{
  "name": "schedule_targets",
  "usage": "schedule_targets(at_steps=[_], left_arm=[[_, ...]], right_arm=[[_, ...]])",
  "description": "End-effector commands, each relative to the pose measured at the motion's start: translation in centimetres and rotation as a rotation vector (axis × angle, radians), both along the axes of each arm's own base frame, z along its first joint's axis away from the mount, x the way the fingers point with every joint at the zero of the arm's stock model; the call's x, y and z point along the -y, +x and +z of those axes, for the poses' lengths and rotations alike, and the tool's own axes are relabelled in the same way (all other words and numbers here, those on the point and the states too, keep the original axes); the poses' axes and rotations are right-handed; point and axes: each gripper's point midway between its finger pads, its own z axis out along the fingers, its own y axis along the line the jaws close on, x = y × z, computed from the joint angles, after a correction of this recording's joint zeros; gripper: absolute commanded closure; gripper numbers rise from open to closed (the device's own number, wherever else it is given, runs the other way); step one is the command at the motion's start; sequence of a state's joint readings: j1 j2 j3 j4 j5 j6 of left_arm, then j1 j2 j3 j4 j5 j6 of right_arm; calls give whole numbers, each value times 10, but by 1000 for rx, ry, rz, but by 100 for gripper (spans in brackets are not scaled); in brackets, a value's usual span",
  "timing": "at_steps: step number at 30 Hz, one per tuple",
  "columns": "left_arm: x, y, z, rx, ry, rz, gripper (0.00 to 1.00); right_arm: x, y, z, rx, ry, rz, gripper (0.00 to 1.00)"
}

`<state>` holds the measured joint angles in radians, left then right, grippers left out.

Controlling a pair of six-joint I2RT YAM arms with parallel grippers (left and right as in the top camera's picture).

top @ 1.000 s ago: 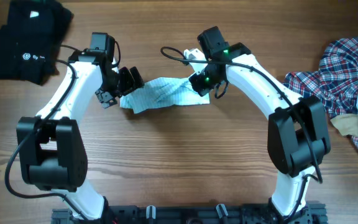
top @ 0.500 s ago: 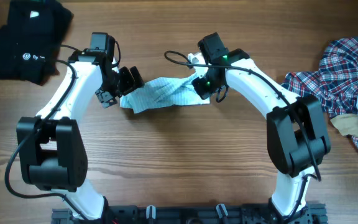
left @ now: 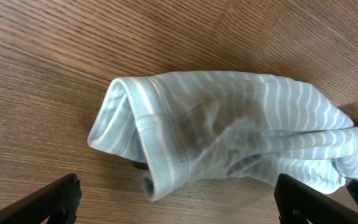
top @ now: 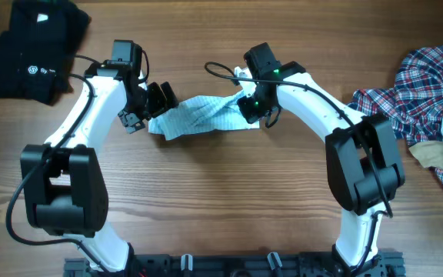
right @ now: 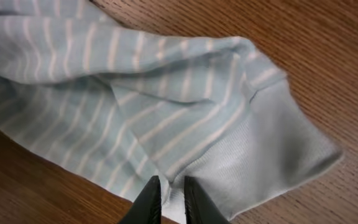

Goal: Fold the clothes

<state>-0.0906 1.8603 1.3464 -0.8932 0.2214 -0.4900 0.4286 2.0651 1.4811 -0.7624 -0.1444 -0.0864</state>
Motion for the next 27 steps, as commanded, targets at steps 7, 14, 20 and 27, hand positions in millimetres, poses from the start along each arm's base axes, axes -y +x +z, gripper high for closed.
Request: schedule_targets(at_steps=[7,14,20,27], left_arm=[[-1,3,10,38,13,-15,1],[-1,3,10,38,13,-15,0],[-1,3,10,38,13,-15,1],[0,-1,10,22,8,-18,2]], right_arm=[[6,12,-43,-6,-47,-52,82],[25,44,-54,100,-115,-178,84],[24,57,-46,144,-95,-190,84],[19,68,6,241,-41,-201,67]])
